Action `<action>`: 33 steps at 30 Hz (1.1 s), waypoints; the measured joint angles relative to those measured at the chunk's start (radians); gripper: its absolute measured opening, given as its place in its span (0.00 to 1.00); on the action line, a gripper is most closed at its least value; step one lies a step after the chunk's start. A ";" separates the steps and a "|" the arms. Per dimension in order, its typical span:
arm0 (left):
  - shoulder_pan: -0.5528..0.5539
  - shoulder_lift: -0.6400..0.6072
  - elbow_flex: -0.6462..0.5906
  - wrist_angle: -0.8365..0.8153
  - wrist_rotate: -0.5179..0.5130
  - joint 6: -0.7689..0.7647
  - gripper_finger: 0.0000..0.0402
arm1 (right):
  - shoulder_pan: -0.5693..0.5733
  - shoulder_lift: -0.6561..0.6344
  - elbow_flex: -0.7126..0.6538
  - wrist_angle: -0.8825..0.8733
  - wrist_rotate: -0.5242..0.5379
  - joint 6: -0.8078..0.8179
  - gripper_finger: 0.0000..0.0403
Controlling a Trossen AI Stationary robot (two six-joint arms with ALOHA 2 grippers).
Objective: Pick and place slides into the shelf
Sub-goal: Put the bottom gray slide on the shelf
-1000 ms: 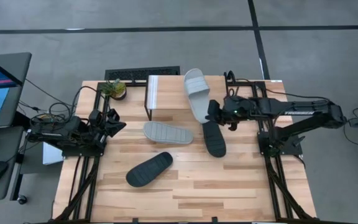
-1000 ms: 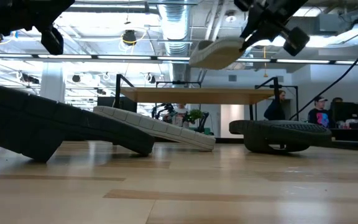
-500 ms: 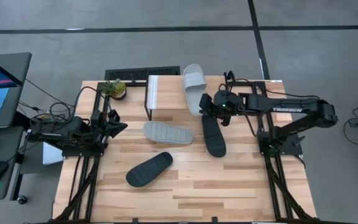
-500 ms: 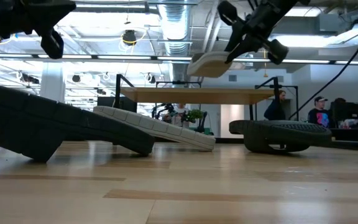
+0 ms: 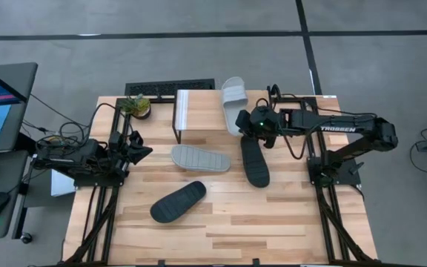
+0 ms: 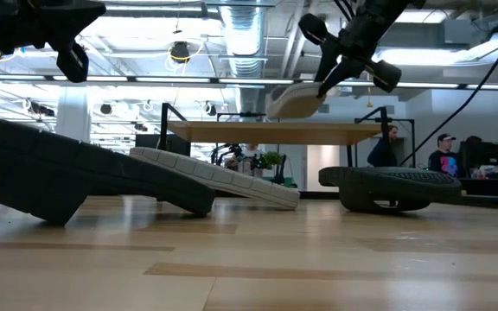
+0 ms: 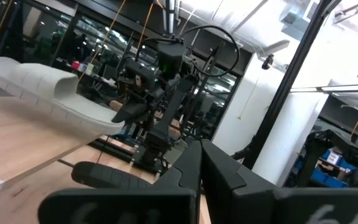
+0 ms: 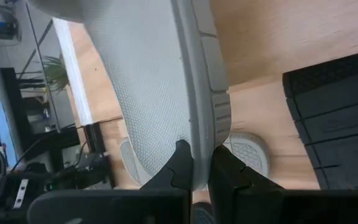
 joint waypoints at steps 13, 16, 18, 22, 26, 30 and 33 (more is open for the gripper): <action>0.000 0.000 0.000 0.000 0.000 0.000 0.00 | -0.025 0.000 0.000 0.011 0.011 0.027 0.04; 0.000 0.000 0.000 0.000 0.000 0.000 0.00 | -0.026 0.000 0.000 0.011 0.008 0.036 0.04; 0.000 0.000 0.000 0.000 0.000 0.000 0.00 | -0.023 0.000 0.000 0.011 0.007 0.046 0.04; 0.000 0.000 0.000 0.000 0.007 -0.001 0.00 | -0.010 0.000 0.000 0.011 0.002 0.068 0.04; 0.000 0.000 0.000 0.000 0.009 -0.002 0.00 | 0.006 -0.001 0.000 0.012 -0.001 0.096 0.04; 0.000 0.000 0.000 0.000 0.009 -0.003 0.00 | 0.014 -0.001 0.000 0.013 0.008 0.114 0.04; 0.000 0.000 0.000 0.000 0.009 -0.003 0.00 | 0.014 -0.001 0.000 0.020 0.008 0.114 0.04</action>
